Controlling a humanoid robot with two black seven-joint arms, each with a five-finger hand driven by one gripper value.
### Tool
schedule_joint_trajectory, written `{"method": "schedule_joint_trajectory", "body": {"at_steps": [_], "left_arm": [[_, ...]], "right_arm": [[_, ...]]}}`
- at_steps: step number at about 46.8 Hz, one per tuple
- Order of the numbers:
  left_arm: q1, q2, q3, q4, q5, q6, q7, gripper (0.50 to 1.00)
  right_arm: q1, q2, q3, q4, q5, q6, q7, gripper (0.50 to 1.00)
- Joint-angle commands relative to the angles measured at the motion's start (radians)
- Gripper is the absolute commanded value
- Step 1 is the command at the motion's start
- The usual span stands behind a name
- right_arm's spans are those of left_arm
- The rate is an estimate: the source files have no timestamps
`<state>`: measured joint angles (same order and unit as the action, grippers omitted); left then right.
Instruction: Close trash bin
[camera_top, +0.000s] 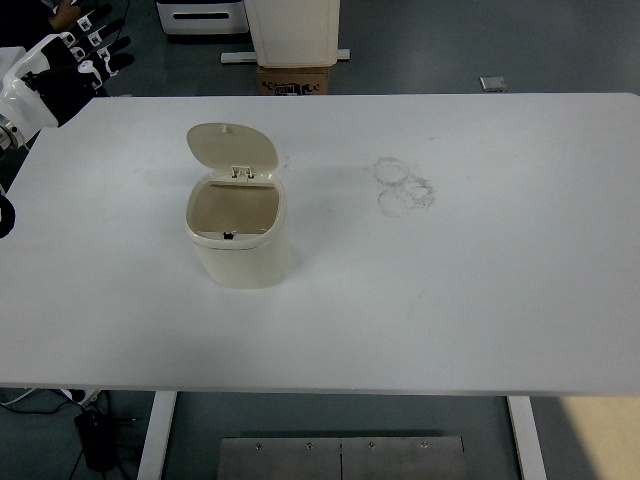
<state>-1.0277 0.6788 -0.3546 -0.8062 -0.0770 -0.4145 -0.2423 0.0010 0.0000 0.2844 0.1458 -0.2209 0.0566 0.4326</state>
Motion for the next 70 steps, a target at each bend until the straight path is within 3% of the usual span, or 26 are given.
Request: {"method": "schedule_joint_trajectory", "body": {"at_steps": [1, 11, 22, 27, 40, 49, 55, 59, 60, 70], "left_arm": [[-0.025, 0.022, 0.035, -0.037, 0.000, 0.003, 0.000, 1.000], [-0.095, 0.074, 0.088, -0.136, 0.000, 0.039, 0.026, 1.000], [-0.143, 0.099, 0.106, -0.179, 0.013, 0.108, 0.190, 1.000], [-0.150, 0.113, 0.109, -0.226, 0.028, 0.109, 0.239, 1.000], [-0.281, 0.183, 0.216, -0.301, 0.135, 0.097, 0.247, 1.000], [-0.376, 0.160, 0.365, -0.382, 0.229, 0.086, 0.252, 1.000], [-0.465, 0.150, 0.447, -0.432, 0.299, 0.063, 0.307, 1.000], [-0.522, 0.145, 0.497, -0.436, 0.315, 0.052, 0.311, 1.000], [-0.582, 0.136, 0.550, -0.435, 0.341, 0.037, 0.311, 1.000], [-0.746, 0.133, 0.713, -0.446, 0.391, -0.021, 0.311, 1.000]], "right_arm": [[0.000, 0.000, 0.001, 0.000, 0.000, 0.000, 0.000, 0.991], [0.001, 0.000, -0.001, 0.000, 0.000, 0.000, 0.000, 0.991], [0.001, 0.000, -0.001, 0.000, 0.000, 0.000, 0.000, 0.991], [0.001, 0.000, 0.001, 0.000, 0.000, 0.000, 0.000, 0.991], [-0.001, 0.000, 0.001, 0.000, 0.000, 0.000, 0.000, 0.991], [0.001, 0.000, -0.001, 0.000, 0.000, 0.000, 0.000, 0.991], [0.001, 0.000, 0.001, 0.000, 0.000, 0.000, 0.000, 0.991], [0.001, 0.000, -0.001, 0.000, 0.000, -0.001, 0.000, 0.991], [0.001, 0.000, -0.001, 0.000, 0.000, 0.000, 0.000, 0.991], [0.001, 0.000, -0.001, 0.000, 0.000, 0.000, 0.000, 0.991]]}}
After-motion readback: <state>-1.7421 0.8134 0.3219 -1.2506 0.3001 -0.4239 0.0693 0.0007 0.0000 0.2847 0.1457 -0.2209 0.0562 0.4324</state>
